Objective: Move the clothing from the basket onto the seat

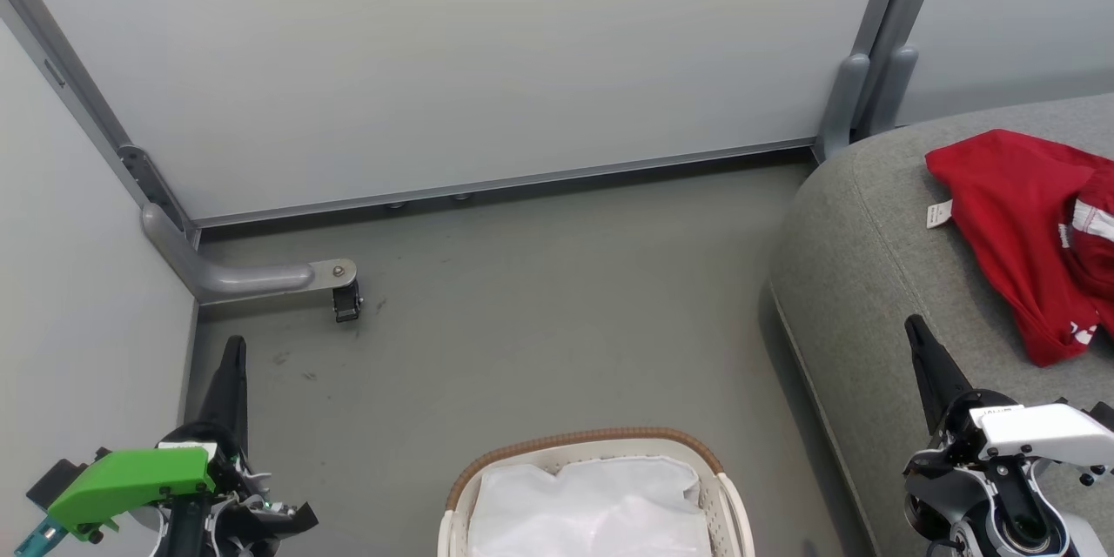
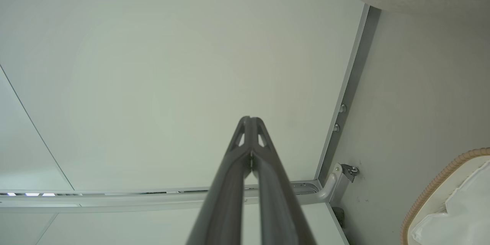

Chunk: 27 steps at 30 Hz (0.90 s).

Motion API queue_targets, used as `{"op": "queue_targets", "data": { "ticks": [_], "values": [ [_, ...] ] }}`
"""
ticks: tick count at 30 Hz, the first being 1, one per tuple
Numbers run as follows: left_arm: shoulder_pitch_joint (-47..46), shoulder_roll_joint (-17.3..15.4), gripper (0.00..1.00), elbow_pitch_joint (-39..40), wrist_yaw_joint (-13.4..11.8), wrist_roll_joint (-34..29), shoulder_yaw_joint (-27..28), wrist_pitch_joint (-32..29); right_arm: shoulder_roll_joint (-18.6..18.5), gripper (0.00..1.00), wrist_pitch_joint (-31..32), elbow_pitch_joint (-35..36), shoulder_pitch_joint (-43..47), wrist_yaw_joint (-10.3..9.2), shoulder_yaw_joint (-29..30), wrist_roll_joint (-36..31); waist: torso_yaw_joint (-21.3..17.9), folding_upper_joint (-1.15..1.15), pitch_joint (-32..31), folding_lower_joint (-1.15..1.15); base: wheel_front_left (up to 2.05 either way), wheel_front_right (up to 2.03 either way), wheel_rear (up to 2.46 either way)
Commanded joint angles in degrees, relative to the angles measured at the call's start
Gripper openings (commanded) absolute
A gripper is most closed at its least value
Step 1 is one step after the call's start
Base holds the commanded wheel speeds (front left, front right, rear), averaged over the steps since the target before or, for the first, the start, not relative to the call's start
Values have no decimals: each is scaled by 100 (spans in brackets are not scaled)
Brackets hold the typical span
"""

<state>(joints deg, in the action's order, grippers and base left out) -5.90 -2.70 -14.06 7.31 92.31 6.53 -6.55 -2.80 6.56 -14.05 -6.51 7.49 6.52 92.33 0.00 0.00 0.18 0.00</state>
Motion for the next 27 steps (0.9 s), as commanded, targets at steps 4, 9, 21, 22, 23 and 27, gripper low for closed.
{"op": "queue_targets", "data": {
  "ticks": [4,9,21,22,23,27],
  "values": [
    [-67,-33,0,9,35,19,15,-17,-15,0,17,19,60,0,10,16,0,0,0,0,0,0,0],
    [-67,-33,0,9,35,19,14,-17,-15,0,17,19,60,0,9,16,0,0,0,0,0,0,0],
    [-66,-33,0,10,35,19,14,-17,-15,0,17,19,60,0,9,17,0,0,0,0,0,0,0],
    [-66,-33,0,10,35,19,14,-17,-15,0,17,19,60,0,9,17,0,0,0,0,0,0,0],
    [-66,-33,0,10,35,19,14,-17,-15,0,17,19,60,0,9,17,0,0,0,0,0,0,0],
    [-66,-33,0,10,35,20,14,-17,-15,0,16,19,60,0,9,17,0,0,0,0,0,0,0]
  ]
}}
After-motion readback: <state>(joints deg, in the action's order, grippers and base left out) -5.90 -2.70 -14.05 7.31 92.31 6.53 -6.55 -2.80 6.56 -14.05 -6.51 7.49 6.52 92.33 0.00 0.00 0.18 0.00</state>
